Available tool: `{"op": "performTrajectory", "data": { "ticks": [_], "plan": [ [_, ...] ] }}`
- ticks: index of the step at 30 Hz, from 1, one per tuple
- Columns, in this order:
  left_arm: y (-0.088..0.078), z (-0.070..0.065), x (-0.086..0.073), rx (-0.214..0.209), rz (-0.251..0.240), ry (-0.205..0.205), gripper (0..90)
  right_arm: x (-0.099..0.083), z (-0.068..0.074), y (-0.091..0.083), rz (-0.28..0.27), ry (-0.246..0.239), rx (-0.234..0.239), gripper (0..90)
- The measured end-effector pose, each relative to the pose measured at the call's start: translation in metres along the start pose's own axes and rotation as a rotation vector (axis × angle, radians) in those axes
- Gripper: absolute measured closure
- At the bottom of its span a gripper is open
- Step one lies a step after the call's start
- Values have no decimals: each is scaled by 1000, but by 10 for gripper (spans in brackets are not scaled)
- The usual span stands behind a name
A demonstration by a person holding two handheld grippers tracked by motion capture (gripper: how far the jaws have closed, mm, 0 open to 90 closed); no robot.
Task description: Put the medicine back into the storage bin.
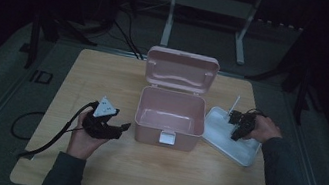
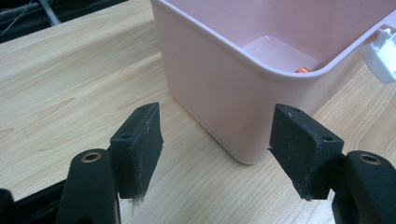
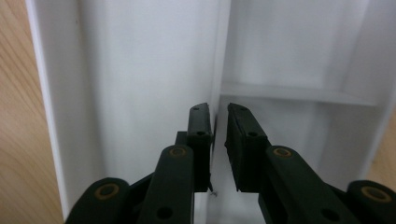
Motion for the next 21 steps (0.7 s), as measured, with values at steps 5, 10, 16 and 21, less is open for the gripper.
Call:
{"op": "performTrajectory", "data": {
  "ticks": [5, 10, 16, 21],
  "plan": [
    [0, 0, 0, 1, 0, 1, 339, 4, 0, 5, -14, 20, 18, 830],
    [-1, 1, 0, 2, 0, 5, 339, 7, 0, 9, 6, 16, 20, 838],
    [-1, 1, 0, 2, -1, 5, 338, 8, 0, 12, 14, 20, 24, 877],
    [-1, 1, 0, 2, -1, 6, 338, 9, 1, 12, 1, 6, 23, 893]
  ]
}}
Point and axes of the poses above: each handheld gripper's, and its own axes: y roughly forward along the jaws, x roughly out of its top, z roughly to its left, the point moved 7 cm from there along y, roughly forward along the jaws
